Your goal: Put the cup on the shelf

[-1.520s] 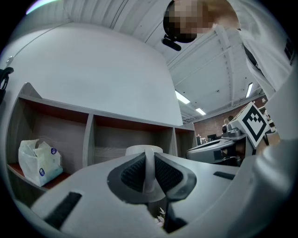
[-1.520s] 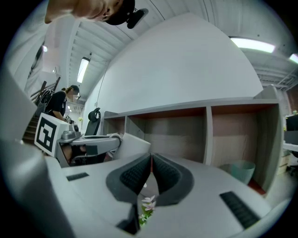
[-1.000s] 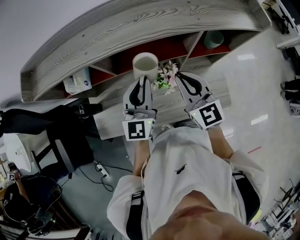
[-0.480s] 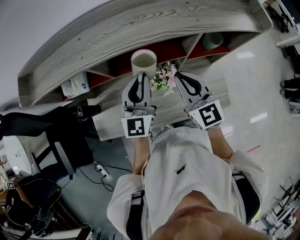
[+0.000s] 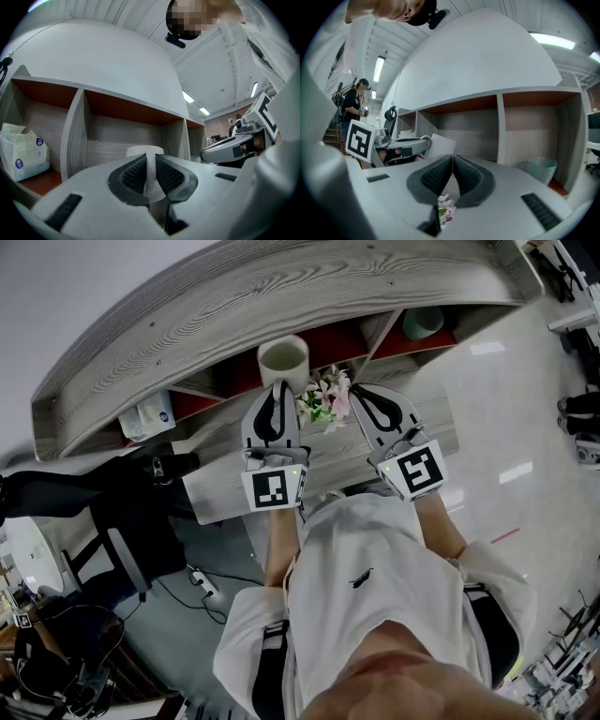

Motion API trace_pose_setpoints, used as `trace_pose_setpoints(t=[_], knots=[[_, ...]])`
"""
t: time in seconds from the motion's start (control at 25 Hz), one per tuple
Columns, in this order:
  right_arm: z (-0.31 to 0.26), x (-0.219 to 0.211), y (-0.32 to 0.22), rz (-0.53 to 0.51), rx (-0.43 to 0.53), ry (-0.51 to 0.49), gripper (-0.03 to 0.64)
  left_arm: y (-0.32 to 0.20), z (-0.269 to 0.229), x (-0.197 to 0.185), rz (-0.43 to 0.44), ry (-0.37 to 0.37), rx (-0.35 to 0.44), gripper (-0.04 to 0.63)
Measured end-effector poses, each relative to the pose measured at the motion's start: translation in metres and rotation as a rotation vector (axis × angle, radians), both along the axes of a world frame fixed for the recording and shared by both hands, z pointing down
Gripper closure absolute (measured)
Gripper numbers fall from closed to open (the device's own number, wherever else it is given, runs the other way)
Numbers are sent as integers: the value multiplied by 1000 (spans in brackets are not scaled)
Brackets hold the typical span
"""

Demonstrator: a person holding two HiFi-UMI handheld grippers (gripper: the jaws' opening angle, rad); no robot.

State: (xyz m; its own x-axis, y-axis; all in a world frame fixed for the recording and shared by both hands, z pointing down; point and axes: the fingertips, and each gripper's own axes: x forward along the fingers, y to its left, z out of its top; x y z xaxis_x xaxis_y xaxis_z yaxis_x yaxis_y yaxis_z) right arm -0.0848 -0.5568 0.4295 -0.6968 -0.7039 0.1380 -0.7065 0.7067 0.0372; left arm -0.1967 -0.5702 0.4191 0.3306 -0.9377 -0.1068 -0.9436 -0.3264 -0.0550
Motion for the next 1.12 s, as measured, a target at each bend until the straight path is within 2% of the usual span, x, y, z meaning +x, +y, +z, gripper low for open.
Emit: trace_pose_setpoints(t=[1.12], knots=[[-1,-11,-5,-8,12,-6,581,-30,28,0,-2,-15,-96,543]])
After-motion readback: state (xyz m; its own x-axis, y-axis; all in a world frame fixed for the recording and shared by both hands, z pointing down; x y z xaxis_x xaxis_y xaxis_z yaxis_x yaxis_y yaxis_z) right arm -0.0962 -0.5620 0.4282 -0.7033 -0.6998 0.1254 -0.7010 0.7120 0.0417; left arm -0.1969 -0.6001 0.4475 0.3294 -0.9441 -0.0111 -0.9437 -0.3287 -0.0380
